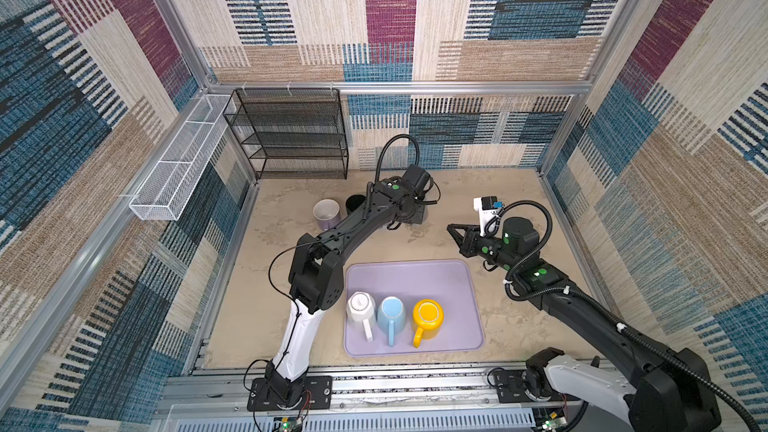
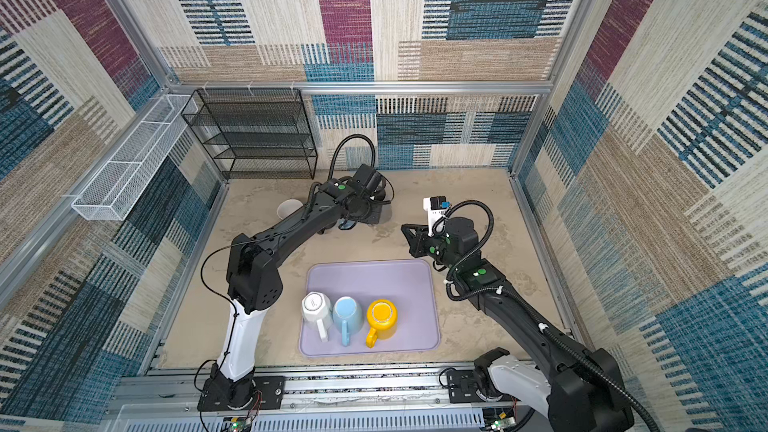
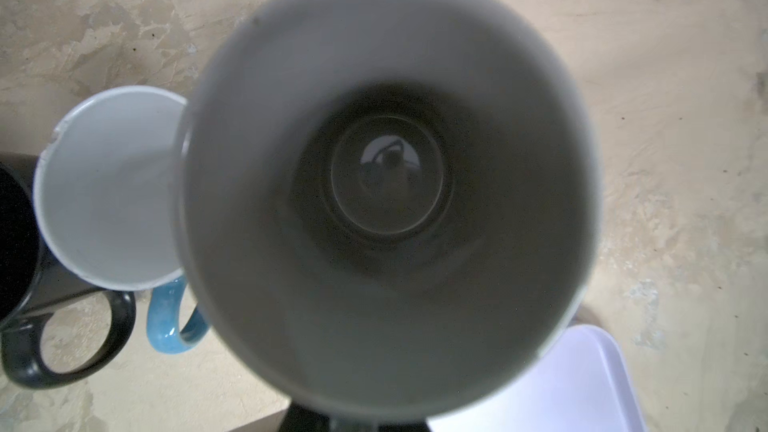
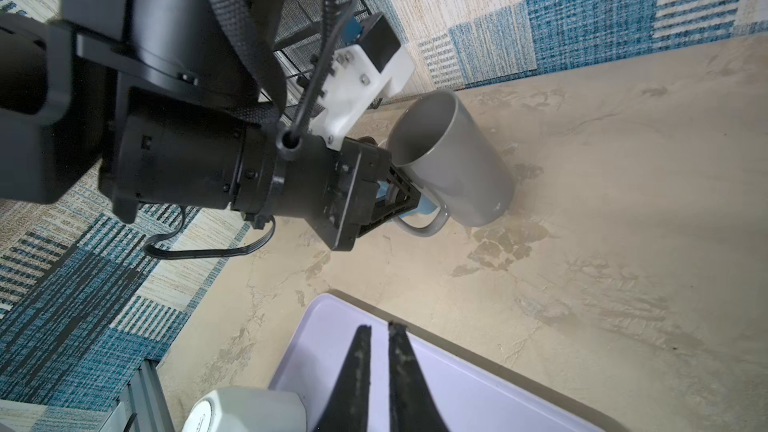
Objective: Turn the mug right side up
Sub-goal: 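Carry the upright grey mug with the left gripper beside the blue polka-dot mug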
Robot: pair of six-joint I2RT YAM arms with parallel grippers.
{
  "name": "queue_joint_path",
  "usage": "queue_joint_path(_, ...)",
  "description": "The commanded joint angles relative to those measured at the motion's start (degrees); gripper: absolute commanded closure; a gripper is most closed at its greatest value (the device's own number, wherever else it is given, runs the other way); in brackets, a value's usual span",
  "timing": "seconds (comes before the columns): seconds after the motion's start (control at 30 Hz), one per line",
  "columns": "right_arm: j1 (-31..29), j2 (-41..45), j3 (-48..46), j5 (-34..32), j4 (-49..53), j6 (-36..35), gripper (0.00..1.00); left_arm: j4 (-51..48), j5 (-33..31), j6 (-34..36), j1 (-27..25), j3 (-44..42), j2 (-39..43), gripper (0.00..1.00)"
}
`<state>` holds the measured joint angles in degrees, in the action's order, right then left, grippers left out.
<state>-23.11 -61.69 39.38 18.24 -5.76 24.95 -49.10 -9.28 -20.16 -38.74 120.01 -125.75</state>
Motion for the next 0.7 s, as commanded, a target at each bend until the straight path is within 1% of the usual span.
queue_joint_path(0.0, 0.0, 0.3, 0.4, -0.5, -0.2, -0.8, 0.86, 0.6, -4.1, 0.9, 0.1, 2.0, -1.0, 1.0)
queue_joint_path(0.2, 0.1, 0.0, 0.4, -0.5, -0.2, -0.9, 0.86, -0.5, -5.6, 0.6, 0.1, 5.2, -4.3, 1.0)
queue_joint_path(0.5, 0.0, -0.3, 0.0, -0.4, -0.3, -1.0, 0.86, -0.5, -7.4, 0.6, 0.1, 6.9, -6.8, 1.0)
queue_joint_path(0.67, 0.0, -0.5, 0.0, -0.4, -0.4, -1.1, 0.86, -0.4, -7.3, 0.4, 0.1, 7.3, -8.0, 1.0)
